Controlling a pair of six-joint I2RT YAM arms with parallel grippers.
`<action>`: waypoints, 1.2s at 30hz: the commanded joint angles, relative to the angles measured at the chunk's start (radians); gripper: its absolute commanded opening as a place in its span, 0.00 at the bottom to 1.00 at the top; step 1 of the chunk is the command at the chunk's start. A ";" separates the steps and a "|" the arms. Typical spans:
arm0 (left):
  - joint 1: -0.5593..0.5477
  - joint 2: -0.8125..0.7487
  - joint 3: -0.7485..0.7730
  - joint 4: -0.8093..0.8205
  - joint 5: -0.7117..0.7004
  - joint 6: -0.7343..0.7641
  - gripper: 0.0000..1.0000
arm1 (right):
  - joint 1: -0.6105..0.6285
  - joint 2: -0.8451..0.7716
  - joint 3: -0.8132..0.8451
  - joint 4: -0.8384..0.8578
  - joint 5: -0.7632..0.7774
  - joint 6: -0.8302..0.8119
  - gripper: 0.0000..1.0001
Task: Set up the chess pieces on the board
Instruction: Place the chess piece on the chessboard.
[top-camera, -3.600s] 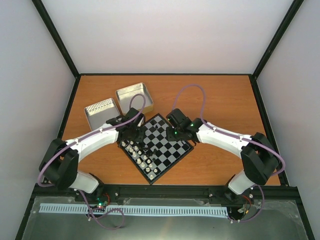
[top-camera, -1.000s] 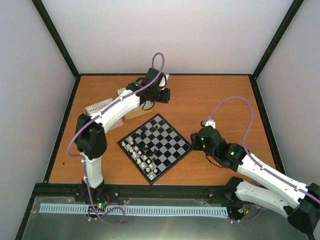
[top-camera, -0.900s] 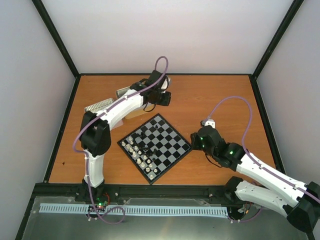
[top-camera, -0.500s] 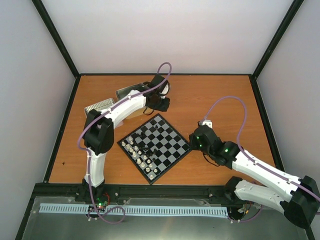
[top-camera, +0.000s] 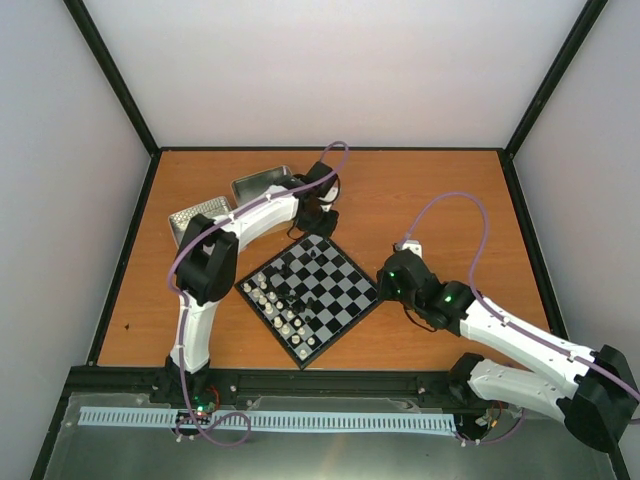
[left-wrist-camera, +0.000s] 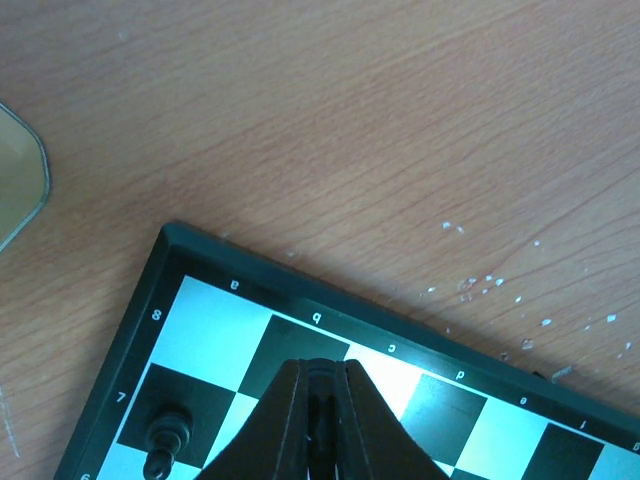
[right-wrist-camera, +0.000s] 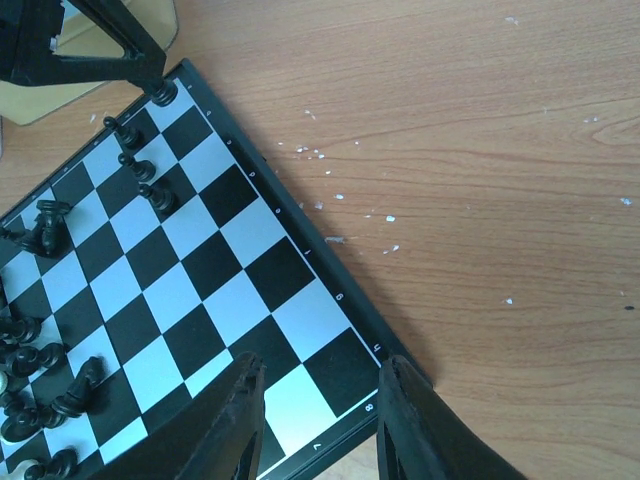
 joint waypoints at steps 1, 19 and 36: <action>-0.010 0.009 -0.024 0.012 0.019 0.012 0.04 | -0.008 0.006 -0.010 0.027 0.013 0.017 0.33; -0.010 0.052 -0.068 0.066 -0.016 0.004 0.06 | -0.008 -0.009 -0.016 0.014 0.015 0.025 0.33; -0.010 -0.111 -0.032 0.062 0.002 0.009 0.37 | -0.008 -0.001 0.009 0.014 -0.032 0.022 0.33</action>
